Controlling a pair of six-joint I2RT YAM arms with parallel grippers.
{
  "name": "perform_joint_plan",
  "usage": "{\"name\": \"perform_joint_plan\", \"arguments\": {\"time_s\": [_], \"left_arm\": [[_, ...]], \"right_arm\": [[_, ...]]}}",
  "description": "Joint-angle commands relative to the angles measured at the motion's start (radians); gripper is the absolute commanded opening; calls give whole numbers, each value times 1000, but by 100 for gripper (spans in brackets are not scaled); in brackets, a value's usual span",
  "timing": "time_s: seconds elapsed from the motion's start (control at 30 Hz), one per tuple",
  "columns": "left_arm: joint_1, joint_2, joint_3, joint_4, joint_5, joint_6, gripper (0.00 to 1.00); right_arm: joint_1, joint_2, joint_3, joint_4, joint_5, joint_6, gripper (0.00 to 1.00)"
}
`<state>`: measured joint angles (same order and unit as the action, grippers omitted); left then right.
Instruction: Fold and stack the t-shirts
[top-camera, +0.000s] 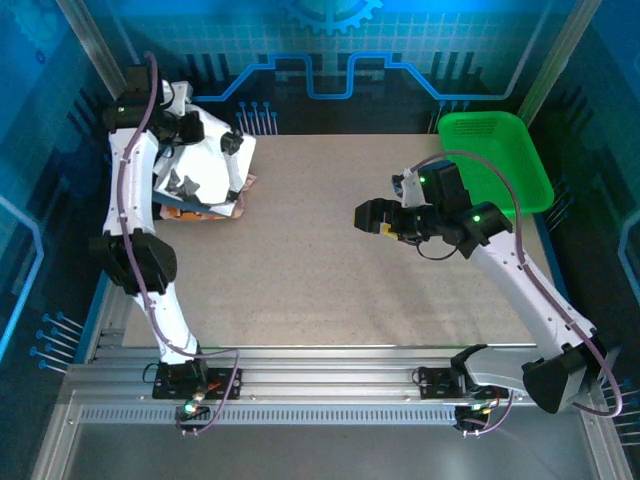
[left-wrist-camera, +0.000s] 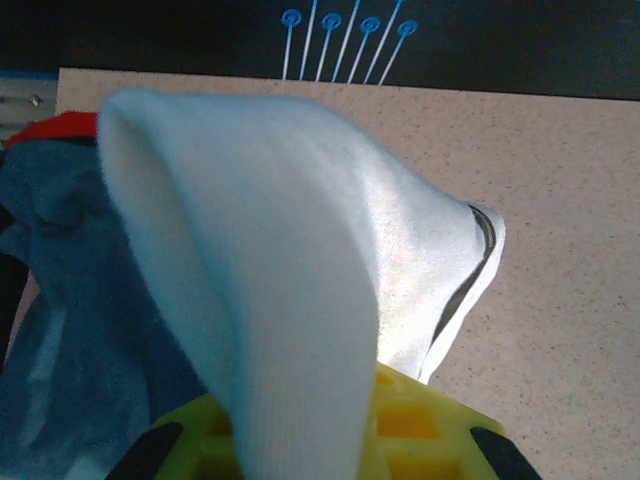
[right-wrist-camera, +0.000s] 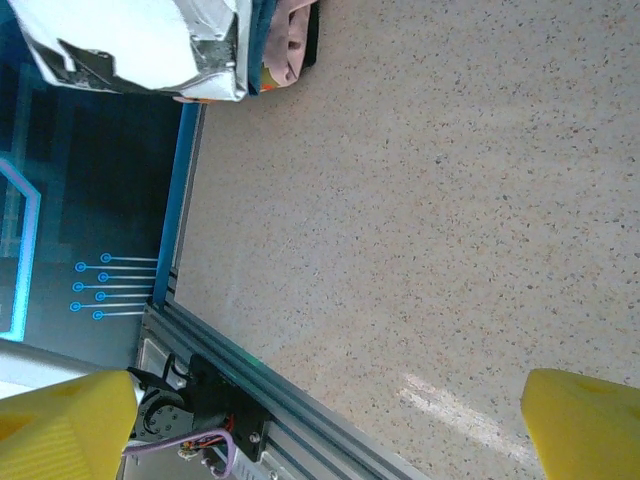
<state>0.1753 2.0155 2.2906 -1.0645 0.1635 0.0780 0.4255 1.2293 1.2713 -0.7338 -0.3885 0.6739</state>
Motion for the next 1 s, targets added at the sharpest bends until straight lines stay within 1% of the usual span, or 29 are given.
{"name": "perform_joint_plan", "arguments": {"time_s": [0.0, 0.1, 0.2, 0.23, 0.27, 0.3, 0.33, 0.37, 0.4, 0.47, 0.6, 0.63, 0.7, 0.77, 0.87, 0.93, 0.97], "left_arm": [[57, 78, 71, 37, 58, -13, 0], [107, 154, 110, 64, 115, -37, 0], [174, 259, 141, 141, 252, -130, 0], [190, 286, 143, 166, 279, -154, 0], [207, 317, 141, 201, 310, -195, 10], [226, 347, 138, 233, 356, -235, 43], [239, 365, 133, 276, 400, -277, 61], [259, 384, 123, 338, 450, -344, 96], [275, 395, 117, 393, 488, -404, 99], [299, 389, 105, 476, 553, -494, 99], [346, 286, 108, 505, 577, -538, 99], [365, 258, 95, 541, 592, -570, 99], [423, 200, 35, 657, 638, -683, 99], [480, 146, -16, 715, 660, -743, 99], [546, 51, -85, 741, 697, -789, 99], [564, -38, -161, 754, 713, -798, 99], [562, -96, -213, 749, 708, -782, 99]], "right_arm": [[12, 3, 48, -27, 17, 3, 100], [13, 17, 77, -61, 22, -3, 100], [12, 31, 105, -101, 17, -8, 100], [13, 36, 111, -114, 16, -8, 100], [12, 41, 120, -128, 13, -8, 100], [14, 45, 126, -138, 14, -6, 100], [15, 46, 128, -142, 14, 0, 100], [16, 46, 128, -139, 11, 7, 100], [17, 50, 129, -135, 3, 11, 100], [24, 63, 139, -123, -11, 19, 100], [54, 104, 195, -123, 0, -7, 100], [62, 112, 211, -131, 18, -16, 100], [75, 112, 232, -142, 69, -42, 100], [72, 95, 217, -124, 94, -52, 100], [49, 63, 207, -145, 135, -105, 100], [23, 35, 212, -188, 201, -171, 100], [6, 11, 211, -203, 259, -209, 100]]}}
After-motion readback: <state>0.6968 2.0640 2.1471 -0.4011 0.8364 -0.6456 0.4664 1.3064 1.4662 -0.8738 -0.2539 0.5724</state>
